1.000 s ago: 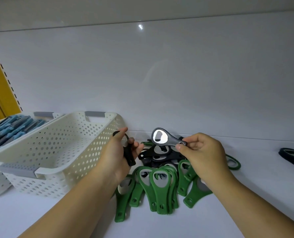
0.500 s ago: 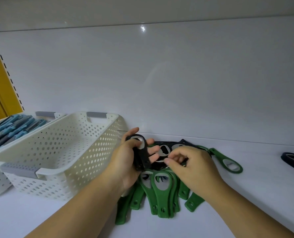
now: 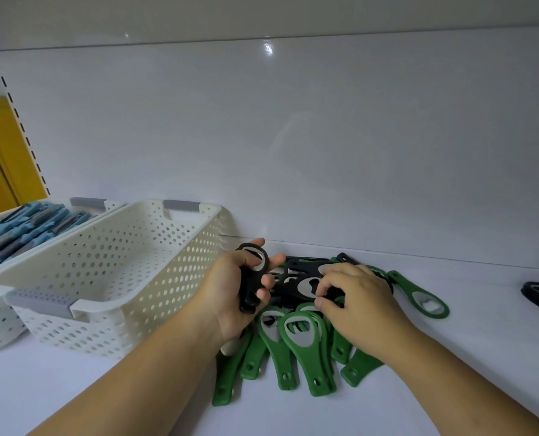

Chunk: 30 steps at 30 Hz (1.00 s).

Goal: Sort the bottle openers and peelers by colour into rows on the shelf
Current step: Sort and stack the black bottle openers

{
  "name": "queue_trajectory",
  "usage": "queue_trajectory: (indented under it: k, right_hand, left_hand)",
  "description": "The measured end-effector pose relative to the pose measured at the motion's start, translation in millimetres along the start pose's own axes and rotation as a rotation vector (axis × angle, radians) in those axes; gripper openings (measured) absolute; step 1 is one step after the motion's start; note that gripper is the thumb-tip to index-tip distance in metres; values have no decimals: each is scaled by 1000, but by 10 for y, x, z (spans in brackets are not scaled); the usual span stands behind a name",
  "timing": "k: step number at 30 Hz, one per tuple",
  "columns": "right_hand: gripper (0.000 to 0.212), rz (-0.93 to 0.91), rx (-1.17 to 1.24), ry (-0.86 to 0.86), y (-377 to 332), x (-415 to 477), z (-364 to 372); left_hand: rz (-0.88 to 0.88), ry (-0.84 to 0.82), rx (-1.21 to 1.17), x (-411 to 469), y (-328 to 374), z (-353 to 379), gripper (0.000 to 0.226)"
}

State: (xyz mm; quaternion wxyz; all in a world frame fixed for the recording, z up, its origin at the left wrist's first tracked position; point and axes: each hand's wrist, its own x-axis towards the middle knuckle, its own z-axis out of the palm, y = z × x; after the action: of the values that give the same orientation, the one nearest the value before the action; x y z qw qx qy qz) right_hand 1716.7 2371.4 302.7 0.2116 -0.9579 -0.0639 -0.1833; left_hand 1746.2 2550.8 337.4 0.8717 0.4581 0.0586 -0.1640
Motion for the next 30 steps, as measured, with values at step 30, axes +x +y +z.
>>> queue_trajectory:
  k: [30]
  right_hand:
    - [7,-98,477,477,-258,-152,-148]
  left_hand:
    - [-44,-573,426,-145,-33,-7,52]
